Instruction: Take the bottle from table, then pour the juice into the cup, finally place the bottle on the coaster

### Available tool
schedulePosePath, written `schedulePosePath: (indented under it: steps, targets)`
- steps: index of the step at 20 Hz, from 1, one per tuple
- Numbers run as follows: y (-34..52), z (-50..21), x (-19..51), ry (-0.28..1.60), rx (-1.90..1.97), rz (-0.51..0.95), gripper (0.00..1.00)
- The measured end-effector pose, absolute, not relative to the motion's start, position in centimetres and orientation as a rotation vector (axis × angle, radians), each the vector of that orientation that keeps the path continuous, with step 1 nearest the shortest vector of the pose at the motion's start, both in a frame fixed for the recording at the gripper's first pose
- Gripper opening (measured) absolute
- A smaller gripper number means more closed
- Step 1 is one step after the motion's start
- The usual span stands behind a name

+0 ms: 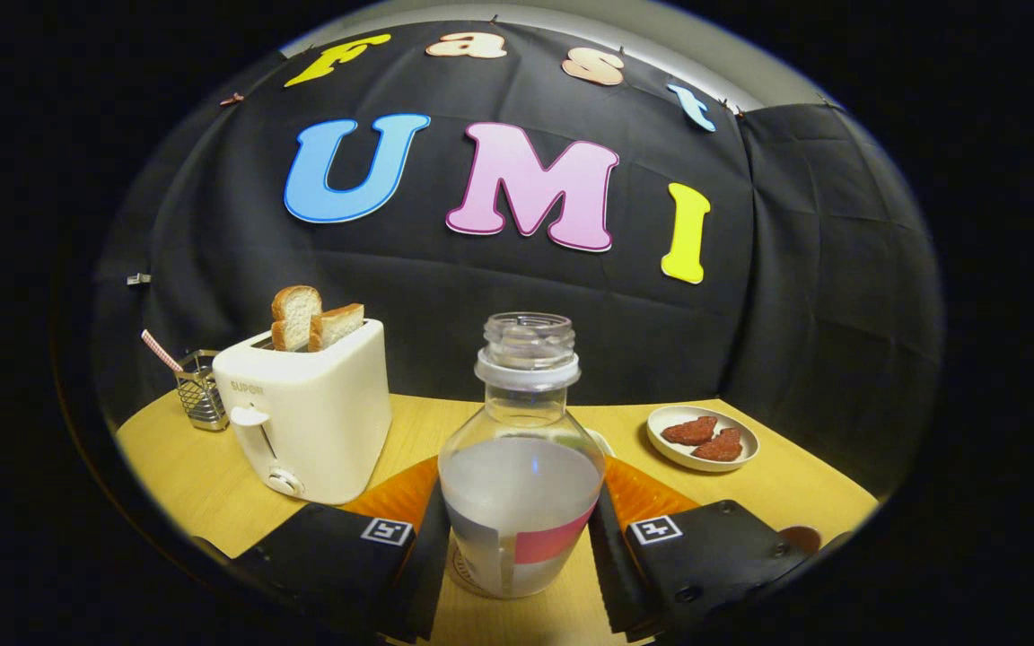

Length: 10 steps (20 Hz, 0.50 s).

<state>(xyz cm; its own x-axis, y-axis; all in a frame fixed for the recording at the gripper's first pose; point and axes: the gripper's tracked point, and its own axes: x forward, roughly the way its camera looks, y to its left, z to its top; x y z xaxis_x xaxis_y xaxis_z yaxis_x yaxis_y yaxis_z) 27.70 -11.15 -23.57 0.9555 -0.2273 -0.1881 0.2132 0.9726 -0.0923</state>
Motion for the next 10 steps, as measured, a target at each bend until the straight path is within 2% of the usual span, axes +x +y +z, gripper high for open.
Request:
schedulePosePath:
  steps: [10]
  targets:
    - [-12.3,-25.8,29.5,0.213,-0.049,-0.232,0.74]
